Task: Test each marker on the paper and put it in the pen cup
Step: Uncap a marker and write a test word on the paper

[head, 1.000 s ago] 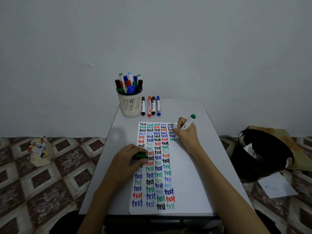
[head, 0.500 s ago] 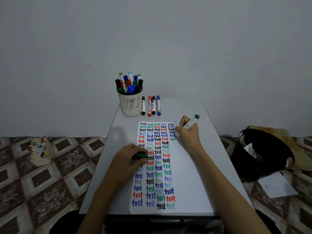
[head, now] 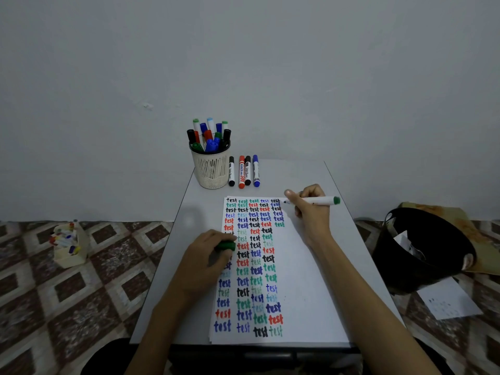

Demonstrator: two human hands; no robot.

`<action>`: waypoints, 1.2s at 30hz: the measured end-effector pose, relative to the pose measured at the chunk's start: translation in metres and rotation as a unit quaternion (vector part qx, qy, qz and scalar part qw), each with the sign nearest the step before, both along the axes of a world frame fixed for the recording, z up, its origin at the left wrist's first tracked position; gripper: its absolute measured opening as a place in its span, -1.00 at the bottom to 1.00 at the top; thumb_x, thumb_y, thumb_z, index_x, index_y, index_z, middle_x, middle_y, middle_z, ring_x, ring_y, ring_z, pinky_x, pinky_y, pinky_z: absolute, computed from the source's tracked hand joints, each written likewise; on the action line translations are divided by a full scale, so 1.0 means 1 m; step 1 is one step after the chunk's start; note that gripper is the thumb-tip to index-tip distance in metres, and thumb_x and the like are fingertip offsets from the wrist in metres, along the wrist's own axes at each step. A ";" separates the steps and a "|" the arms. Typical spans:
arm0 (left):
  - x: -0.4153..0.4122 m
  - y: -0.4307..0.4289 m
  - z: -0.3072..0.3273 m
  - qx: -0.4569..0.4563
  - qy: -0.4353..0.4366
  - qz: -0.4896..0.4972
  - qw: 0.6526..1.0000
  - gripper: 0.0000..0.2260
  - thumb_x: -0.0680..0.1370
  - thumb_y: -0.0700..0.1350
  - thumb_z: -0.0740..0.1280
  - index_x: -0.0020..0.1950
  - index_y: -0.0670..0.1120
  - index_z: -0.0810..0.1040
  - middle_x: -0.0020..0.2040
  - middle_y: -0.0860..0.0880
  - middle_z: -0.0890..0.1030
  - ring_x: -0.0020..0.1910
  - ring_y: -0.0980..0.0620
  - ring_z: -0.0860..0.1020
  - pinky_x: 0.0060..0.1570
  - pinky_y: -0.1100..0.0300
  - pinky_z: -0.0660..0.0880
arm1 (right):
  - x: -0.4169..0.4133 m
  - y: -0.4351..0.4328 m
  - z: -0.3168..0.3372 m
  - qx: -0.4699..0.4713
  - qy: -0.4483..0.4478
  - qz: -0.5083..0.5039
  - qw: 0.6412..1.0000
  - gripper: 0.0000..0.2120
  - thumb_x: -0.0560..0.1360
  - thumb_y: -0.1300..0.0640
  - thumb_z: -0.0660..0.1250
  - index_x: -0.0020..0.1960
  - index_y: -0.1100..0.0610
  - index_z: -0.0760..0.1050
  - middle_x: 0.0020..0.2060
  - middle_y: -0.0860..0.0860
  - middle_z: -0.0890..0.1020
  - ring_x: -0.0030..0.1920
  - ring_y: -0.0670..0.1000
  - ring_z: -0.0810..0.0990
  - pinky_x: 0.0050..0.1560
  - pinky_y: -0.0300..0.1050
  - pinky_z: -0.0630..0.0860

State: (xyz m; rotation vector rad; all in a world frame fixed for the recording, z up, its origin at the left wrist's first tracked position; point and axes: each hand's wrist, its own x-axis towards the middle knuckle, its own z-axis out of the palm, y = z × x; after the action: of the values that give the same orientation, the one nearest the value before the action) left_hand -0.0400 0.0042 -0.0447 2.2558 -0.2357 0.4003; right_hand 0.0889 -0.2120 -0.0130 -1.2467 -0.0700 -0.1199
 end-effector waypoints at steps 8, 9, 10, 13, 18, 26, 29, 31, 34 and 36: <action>-0.003 0.001 0.002 -0.108 0.011 0.016 0.994 -0.82 0.53 -0.10 0.33 0.12 -0.04 0.56 -0.02 0.08 0.62 -0.09 0.06 0.61 -0.13 0.15 0.60 | -0.039 0.018 0.011 0.002 0.002 0.218 0.976 -0.88 0.43 0.49 0.31 -0.12 0.32 0.51 -0.31 0.25 0.62 -0.39 0.11 0.60 -0.43 -0.12 0.57; -0.004 0.001 0.003 -0.114 0.008 0.015 0.993 -0.83 0.53 -0.12 0.33 0.11 -0.03 0.57 -0.02 0.09 0.63 -0.08 0.06 0.62 -0.12 0.13 0.60 | -0.044 0.019 0.010 -0.010 -0.004 0.229 0.973 -0.86 0.41 0.51 0.33 -0.15 0.31 0.49 -0.36 0.23 0.60 -0.44 0.10 0.58 -0.45 -0.13 0.55; -0.004 0.001 0.004 -0.121 0.004 0.016 0.992 -0.84 0.52 -0.12 0.34 0.10 -0.02 0.57 -0.03 0.09 0.63 -0.06 0.07 0.62 -0.11 0.14 0.60 | -0.048 0.019 0.008 -0.016 -0.009 0.236 0.972 -0.85 0.40 0.51 0.35 -0.17 0.30 0.48 -0.40 0.21 0.59 -0.47 0.10 0.56 -0.45 -0.14 0.54; -0.005 0.001 0.006 -0.134 -0.004 0.015 0.991 -0.82 0.50 -0.02 0.33 0.08 0.02 0.57 -0.04 0.14 0.63 -0.02 0.09 0.61 -0.07 0.17 0.59 | -0.052 0.018 0.005 -0.014 -0.008 0.248 0.969 -0.84 0.33 0.46 0.40 -0.21 0.28 0.48 -0.45 0.21 0.57 -0.50 0.10 0.55 -0.46 -0.15 0.54; -0.006 0.001 0.006 -0.152 -0.007 0.022 0.988 -0.84 0.50 -0.05 0.34 0.07 0.01 0.58 -0.04 0.14 0.64 0.00 0.06 0.60 -0.03 0.11 0.59 | -0.054 0.017 0.002 0.005 -0.011 0.239 0.971 -0.86 0.31 0.45 0.39 -0.23 0.28 0.48 -0.45 0.21 0.56 -0.50 0.09 0.56 -0.46 -0.15 0.55; -0.005 0.004 0.006 -0.179 -0.021 0.012 0.984 -0.83 0.48 0.07 0.34 0.02 0.07 0.58 -0.05 0.12 0.64 -0.03 0.09 0.62 -0.06 0.18 0.58 | -0.062 0.026 -0.005 -0.057 -0.011 0.263 0.963 -0.86 0.34 0.44 0.48 -0.14 0.32 0.59 -0.15 0.30 0.65 -0.25 0.21 0.67 -0.28 -0.06 0.64; -0.005 0.004 0.007 -0.183 -0.021 0.015 0.983 -0.77 0.45 0.11 0.32 -0.01 0.02 0.61 -0.11 0.10 0.66 -0.09 0.08 0.63 -0.11 0.16 0.59 | -0.056 0.023 -0.010 -0.134 -0.047 0.231 0.963 -0.85 0.30 0.32 0.56 -0.14 0.27 0.66 -0.25 0.16 0.66 -0.39 0.05 0.59 -0.41 -0.15 0.52; -0.005 0.003 0.007 -0.169 -0.023 0.015 0.985 -0.76 0.44 0.12 0.29 -0.03 0.03 0.61 -0.15 0.11 0.66 -0.14 0.09 0.63 -0.14 0.16 0.59 | -0.055 0.022 -0.014 -0.242 -0.106 0.226 0.938 -0.85 0.35 0.18 0.55 -0.08 0.16 0.69 -0.22 0.07 0.68 -0.35 -0.02 0.58 -0.37 -0.12 0.50; -0.003 0.005 0.007 -0.141 -0.032 0.017 0.989 -0.75 0.45 0.11 0.24 -0.04 0.01 0.61 -0.18 0.12 0.65 -0.18 0.09 0.63 -0.19 0.13 0.57 | -0.056 0.028 -0.016 -0.369 -0.156 0.247 0.882 -0.85 0.45 0.02 0.46 0.00 0.01 0.68 -0.15 -0.06 0.70 -0.18 -0.06 0.66 -0.15 -0.02 0.58; -0.002 0.007 0.007 -0.128 -0.043 0.020 0.991 -0.75 0.47 0.08 0.24 -0.04 -0.01 0.61 -0.18 0.12 0.64 -0.20 0.08 0.63 -0.21 0.13 0.57 | -0.057 0.031 -0.013 -0.353 -0.129 0.267 0.887 -0.85 0.46 -0.01 0.43 -0.02 0.01 0.68 -0.17 -0.03 0.71 -0.17 0.00 0.67 -0.12 0.06 0.59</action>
State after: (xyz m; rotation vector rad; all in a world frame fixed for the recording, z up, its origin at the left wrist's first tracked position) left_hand -0.0416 0.0114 -0.0381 1.9961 -0.1722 0.5190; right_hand 0.0321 -0.1811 -0.0264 -1.8855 -0.7396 0.2454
